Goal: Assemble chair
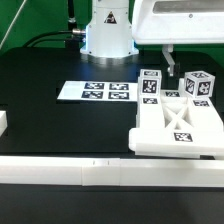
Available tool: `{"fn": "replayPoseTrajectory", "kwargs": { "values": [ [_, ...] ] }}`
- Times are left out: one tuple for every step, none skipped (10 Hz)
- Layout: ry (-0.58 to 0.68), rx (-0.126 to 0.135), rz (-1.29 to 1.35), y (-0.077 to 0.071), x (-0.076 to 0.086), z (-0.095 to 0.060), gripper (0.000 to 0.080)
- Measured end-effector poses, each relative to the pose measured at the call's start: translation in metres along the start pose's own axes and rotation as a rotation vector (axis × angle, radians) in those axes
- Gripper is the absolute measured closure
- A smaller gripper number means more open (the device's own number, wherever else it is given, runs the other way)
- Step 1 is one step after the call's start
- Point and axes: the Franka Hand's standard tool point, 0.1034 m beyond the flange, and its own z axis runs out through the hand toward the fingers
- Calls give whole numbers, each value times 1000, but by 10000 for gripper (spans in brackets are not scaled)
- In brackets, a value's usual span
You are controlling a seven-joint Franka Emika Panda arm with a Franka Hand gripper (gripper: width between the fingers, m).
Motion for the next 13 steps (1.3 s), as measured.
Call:
{"fn": "replayPoseTrajectory", "kwargs": {
  "values": [
    [1, -6, -72, 0, 0, 0, 150],
    [1, -10, -136, 0, 0, 0, 150],
    [2, -13, -225, 1, 0, 1, 150],
    [1, -14, -306, 3, 0, 1, 150],
    [2, -14, -332, 4, 0, 1, 150],
    [3, -14, -335, 5, 0, 1, 154],
    [3, -14, -332, 5, 0, 1, 154],
    [3, -14, -332, 5, 0, 1, 334],
    [3, -14, -332, 5, 0, 1, 334],
    [3, -14, -318, 5, 0, 1, 524],
    [4, -14, -297, 5, 0, 1, 521],
    [4, -14, -298, 5, 0, 1, 521],
    [4, -14, -262, 5, 0, 1, 521]
  ]
}}
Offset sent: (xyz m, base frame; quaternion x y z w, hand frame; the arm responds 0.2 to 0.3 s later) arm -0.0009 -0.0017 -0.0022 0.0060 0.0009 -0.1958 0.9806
